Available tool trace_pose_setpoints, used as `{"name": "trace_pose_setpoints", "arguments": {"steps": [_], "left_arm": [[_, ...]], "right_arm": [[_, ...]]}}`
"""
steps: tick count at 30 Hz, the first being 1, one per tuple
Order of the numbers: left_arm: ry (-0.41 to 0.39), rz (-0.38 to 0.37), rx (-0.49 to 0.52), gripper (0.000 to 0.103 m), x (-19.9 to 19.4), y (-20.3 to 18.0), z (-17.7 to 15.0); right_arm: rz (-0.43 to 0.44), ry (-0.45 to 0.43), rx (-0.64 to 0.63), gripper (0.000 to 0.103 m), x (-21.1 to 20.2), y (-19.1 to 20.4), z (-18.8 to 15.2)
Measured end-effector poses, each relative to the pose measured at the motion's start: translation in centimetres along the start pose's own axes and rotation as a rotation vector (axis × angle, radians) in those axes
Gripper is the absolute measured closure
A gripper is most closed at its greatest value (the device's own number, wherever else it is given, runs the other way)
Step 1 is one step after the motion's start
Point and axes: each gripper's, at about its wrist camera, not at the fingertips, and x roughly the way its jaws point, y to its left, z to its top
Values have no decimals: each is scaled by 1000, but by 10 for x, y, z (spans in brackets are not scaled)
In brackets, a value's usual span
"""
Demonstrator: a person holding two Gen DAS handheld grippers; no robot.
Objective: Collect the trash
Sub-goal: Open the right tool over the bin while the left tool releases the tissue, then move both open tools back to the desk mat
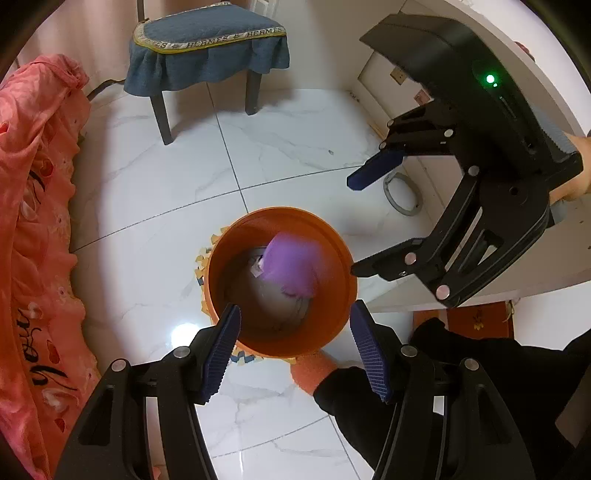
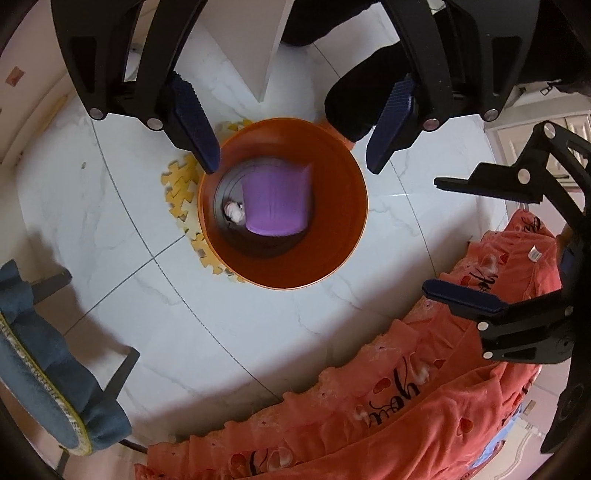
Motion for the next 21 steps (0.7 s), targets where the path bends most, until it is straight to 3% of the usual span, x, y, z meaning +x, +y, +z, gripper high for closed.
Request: {"name": "trace_pose_setpoints", "arguments": {"steps": [4, 10, 13, 15, 21], "left_arm": [[-12, -7, -17, 40, -16, -5, 3], [-42, 23, 41, 40, -58, -30, 14], [-54, 34, 68, 25, -80, -46, 22], [-79, 44, 100, 23, -96, -60, 28], [-134, 60, 187, 14, -142, -115, 54]], "right_arm": [[21, -15, 46, 22, -29, 0, 0], [65, -92, 62, 22, -107, 9, -21], [65, -144, 69, 20, -149, 12, -38], [60, -196, 82, 14, -178, 15, -52], [35, -299, 109, 10, -251, 25, -99]]}}
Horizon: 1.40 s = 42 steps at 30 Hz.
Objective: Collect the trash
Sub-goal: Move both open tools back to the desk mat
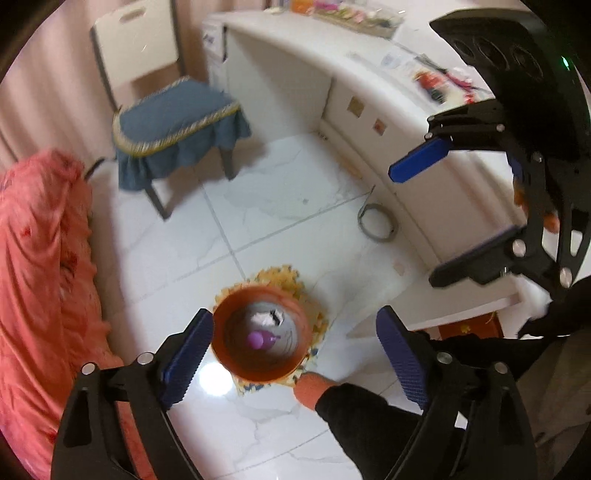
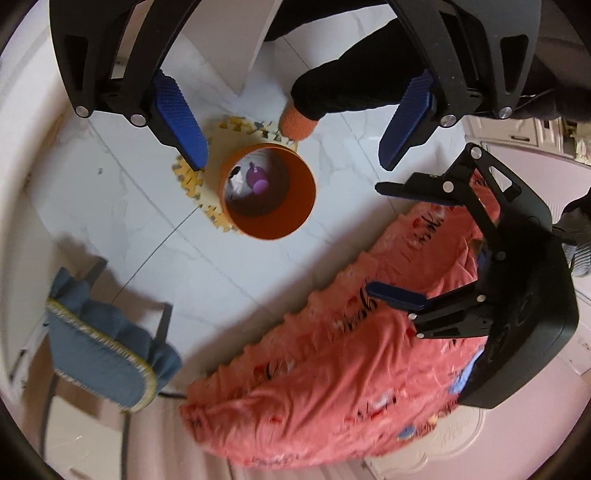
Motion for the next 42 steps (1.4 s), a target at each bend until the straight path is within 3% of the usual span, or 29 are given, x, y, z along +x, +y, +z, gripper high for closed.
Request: {"name": "trace_pose_setpoints", "arguments": {"steps": [3, 18, 28, 42], "left_arm": [[-22, 3, 49, 8, -14, -22, 19], [-80, -41, 311, 8, -41, -124, 85], [-87, -85, 434, 8, -36, -185, 122], [-73, -147, 553, 8, -9, -252, 161]], "right_arm": [[-25, -39, 14, 10, -34, -1, -17], [-130, -201, 168, 10, -152, -44, -96], [-203, -297, 310, 10, -205, -78, -157], [-275, -344, 480, 10, -247, -116, -236]]}}
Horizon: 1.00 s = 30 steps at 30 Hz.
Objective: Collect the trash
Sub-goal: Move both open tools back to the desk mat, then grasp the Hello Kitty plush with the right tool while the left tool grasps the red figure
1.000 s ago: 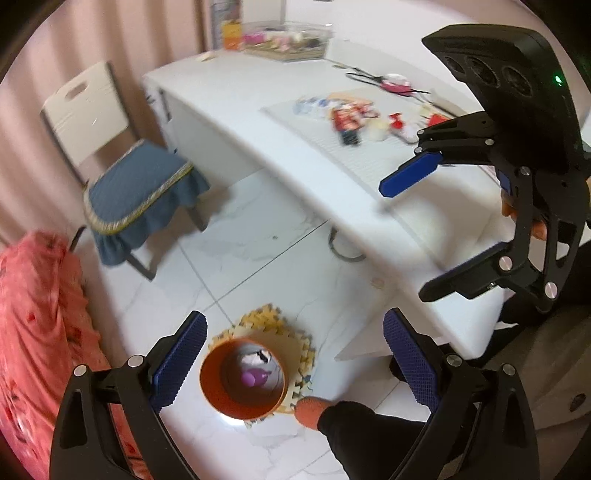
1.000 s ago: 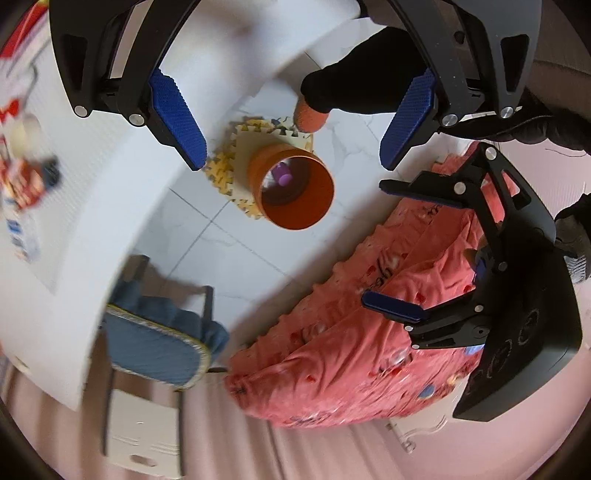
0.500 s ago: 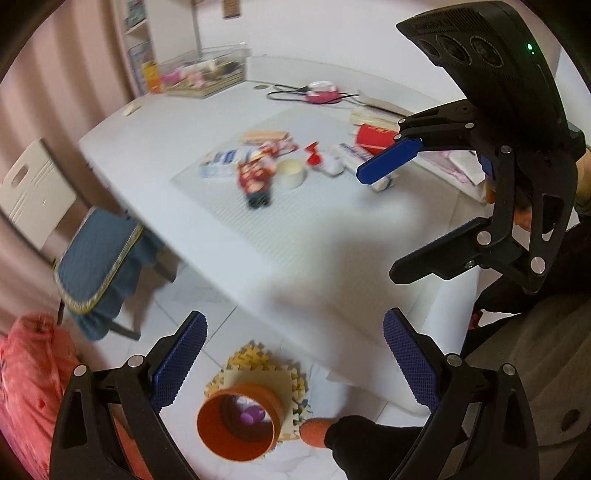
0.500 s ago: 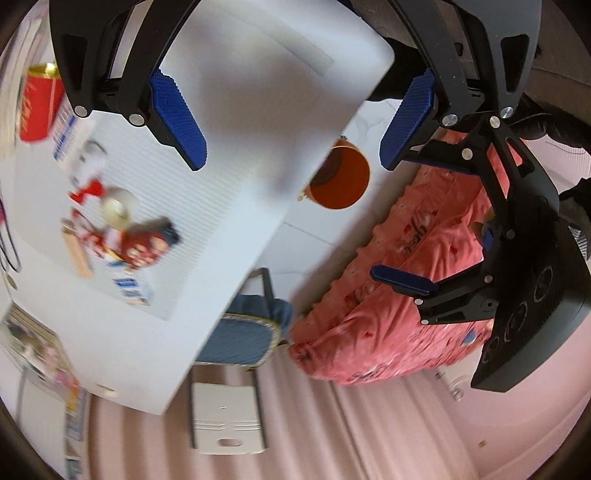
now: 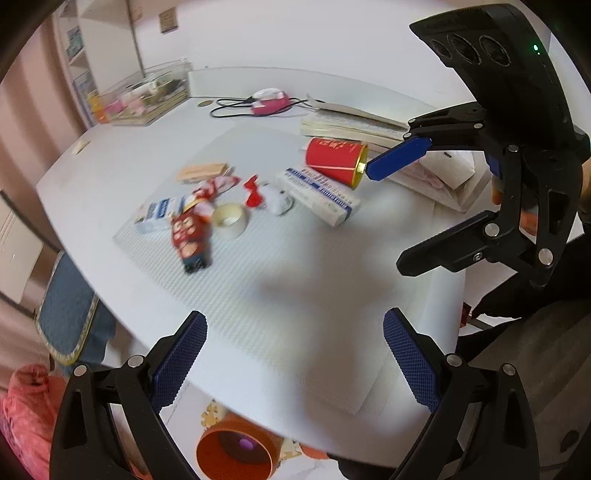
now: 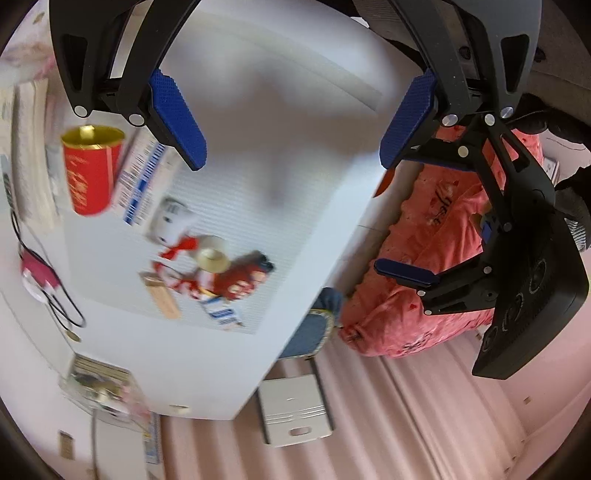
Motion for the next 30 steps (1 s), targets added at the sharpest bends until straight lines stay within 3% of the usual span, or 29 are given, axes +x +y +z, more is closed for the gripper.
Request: {"name": "trace_pose_setpoints", "arguments": {"steps": [7, 12, 22, 26, 30], "left_arm": [[0, -11, 24, 8, 23, 2, 27], [8, 6, 1, 8, 38, 24, 39], [34, 50, -34, 8, 72, 84, 50], [43, 51, -55, 8, 89, 108, 50], [63, 49, -34, 18, 104, 116, 50]], "right_arm": [[-34, -9, 93, 10, -7, -38, -11], [-21, -23, 117, 10, 2, -53, -1], [-45, 43, -10, 21, 64, -75, 46], [-71, 100, -66, 32, 93, -84, 58], [-119, 156, -142, 36, 117, -89, 65]]}}
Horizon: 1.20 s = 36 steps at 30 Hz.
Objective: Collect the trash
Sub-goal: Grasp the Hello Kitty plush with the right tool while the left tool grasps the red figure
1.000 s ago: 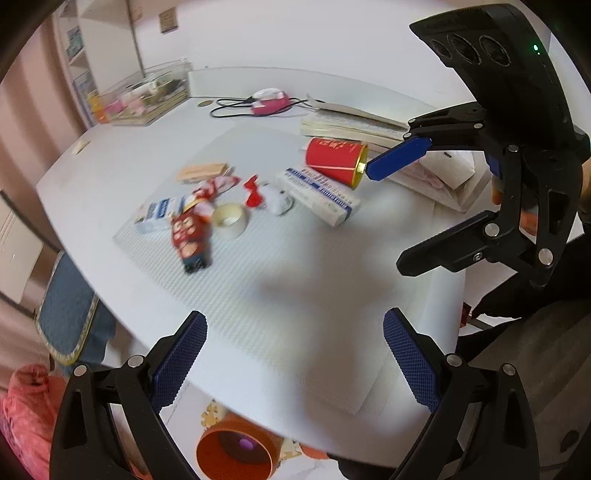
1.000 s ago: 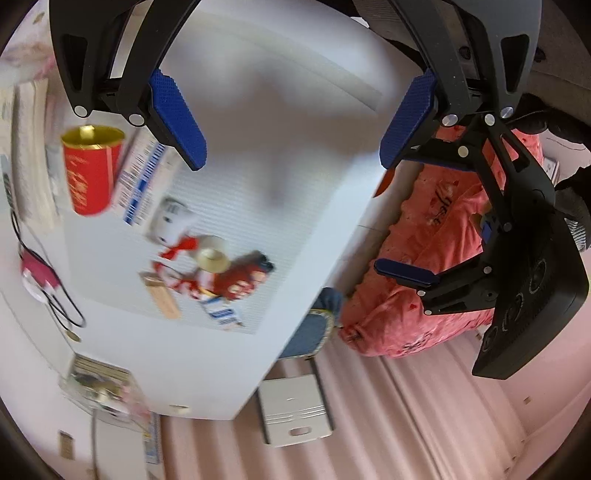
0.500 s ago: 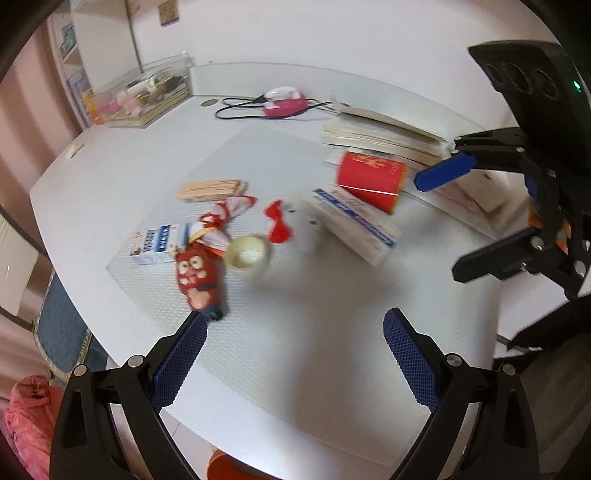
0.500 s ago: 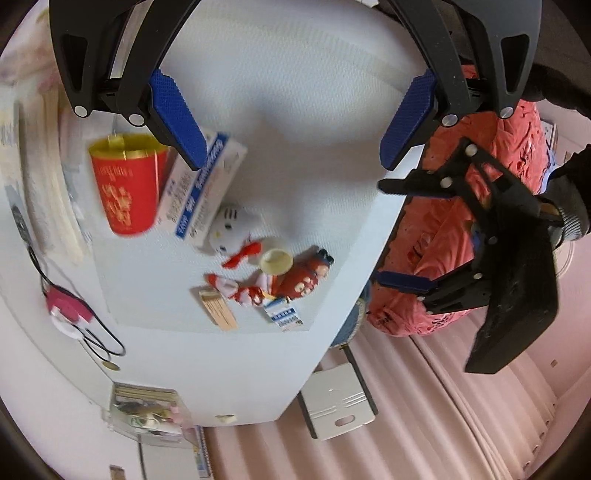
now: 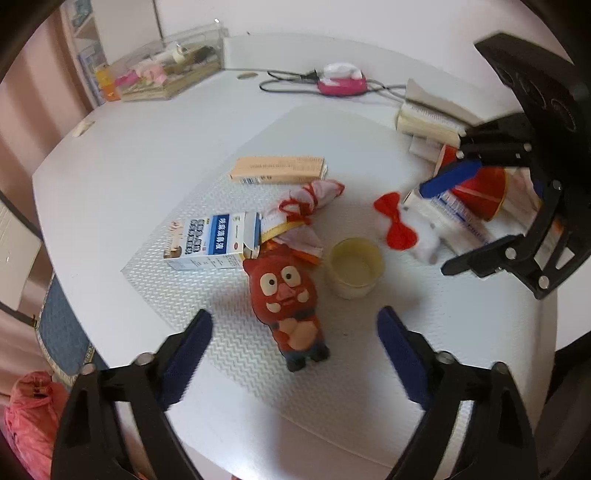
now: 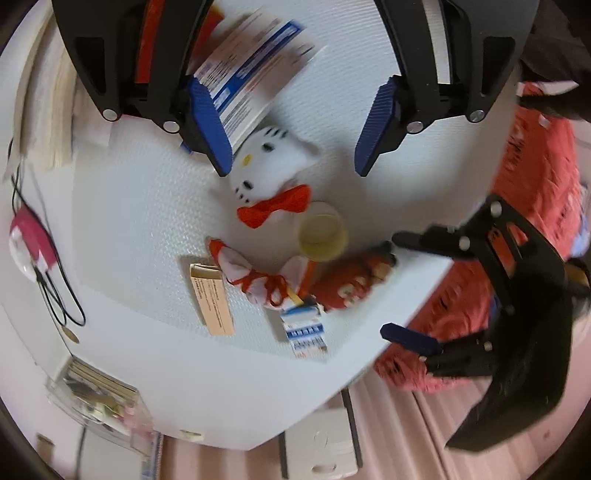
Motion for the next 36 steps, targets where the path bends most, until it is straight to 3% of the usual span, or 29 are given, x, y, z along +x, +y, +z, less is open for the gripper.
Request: {"name": "trace_pose_setpoints", "arguments": {"steps": [2, 5, 7, 10, 11, 14, 18, 26, 36], "left_arm": [[17, 12, 29, 21, 8, 1, 0], [8, 1, 36, 33, 14, 3, 1], [25, -5, 40, 35, 19, 5, 1], [31, -10, 35, 43, 26, 8, 0], [35, -26, 29, 45, 27, 8, -1], [21, -31, 35, 48, 29, 5, -3], [11, -39, 11, 60, 27, 6, -4], [-5, -49, -4, 61, 5, -6, -14], [-29, -33, -19, 61, -37, -28, -33]], "right_arm": [[-12, 29, -31, 38, 11, -2, 3], [-28, 58, -50, 42, 22, -6, 5], [-33, 78, -61, 43, 30, -9, 5], [-47, 85, -70, 54, 35, -13, 6], [-51, 88, -67, 63, 36, -15, 6], [-27, 79, -36, 70, 35, -25, 6], [-36, 64, -42, 74, 33, -25, 5], [36, 10, 21, 76, 12, -26, 3], [97, -47, -25, 76, -39, 13, -8]]}}
